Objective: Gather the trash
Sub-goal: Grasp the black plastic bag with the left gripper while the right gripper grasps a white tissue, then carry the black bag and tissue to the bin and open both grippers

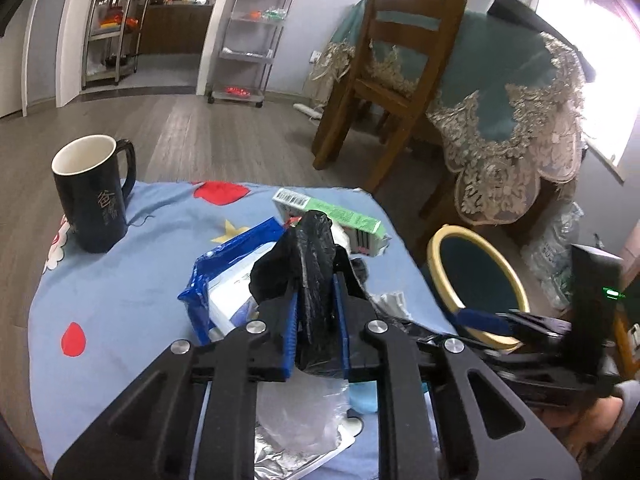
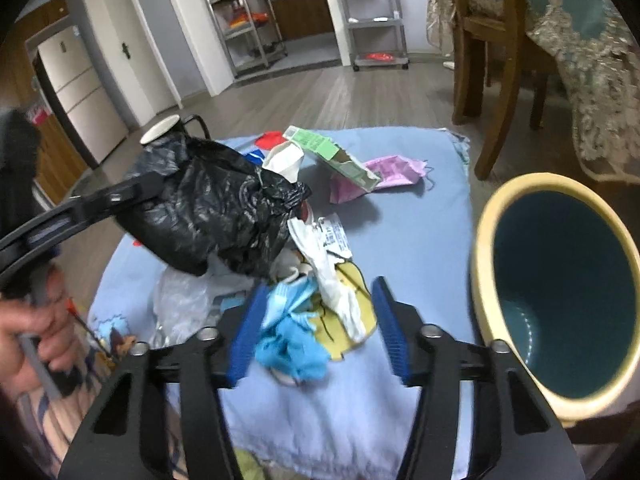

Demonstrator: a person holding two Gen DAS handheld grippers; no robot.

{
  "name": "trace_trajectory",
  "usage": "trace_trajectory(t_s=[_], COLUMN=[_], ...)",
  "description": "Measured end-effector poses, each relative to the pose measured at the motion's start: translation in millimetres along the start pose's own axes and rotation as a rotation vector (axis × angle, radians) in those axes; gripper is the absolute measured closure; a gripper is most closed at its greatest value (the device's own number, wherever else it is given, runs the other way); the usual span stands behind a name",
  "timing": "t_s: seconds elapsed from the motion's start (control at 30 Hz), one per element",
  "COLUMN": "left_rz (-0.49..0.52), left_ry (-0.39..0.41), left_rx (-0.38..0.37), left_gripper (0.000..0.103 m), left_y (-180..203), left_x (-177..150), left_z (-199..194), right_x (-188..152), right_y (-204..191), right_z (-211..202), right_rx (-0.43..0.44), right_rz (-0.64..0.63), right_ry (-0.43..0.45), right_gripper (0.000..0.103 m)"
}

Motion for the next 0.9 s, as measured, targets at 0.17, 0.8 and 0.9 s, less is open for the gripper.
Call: trace_trajectory(t_s=[0.17,0.8,0.9], left_rz=[0.035,0.047,0.063], left_ry=[0.046,0.006,-0.018], left_rx=[-0.031,0.011,0.027], left_gripper=[0.088,0.091,0.091], left_y=[10.0,11.3,13.4], left_x=[2.9,2.9,0.8], left_z=[-10.4,1.3,9.2], right_x=[8.0,9.8,2.2], right_y=[-2.4,34.0,36.1], right_z=[32.1,-52.7,-68.7], right_rx=[-0.002,0.069,0.071], right_rz=[-0.002,0.103,0.102], right_ry=[-0.068,0.114,0.133], right_gripper=[0.071,0.096,0.096])
Point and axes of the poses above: each gripper's, at about its wrist camera, not at the fingertips, and z roughly the way its jaws point, y to its right, x to its top, the point moved 5 cm from there along z, roughly the way its jaws point, and after that the axes turned 4 degrees about -y, right-handed, at the moved point
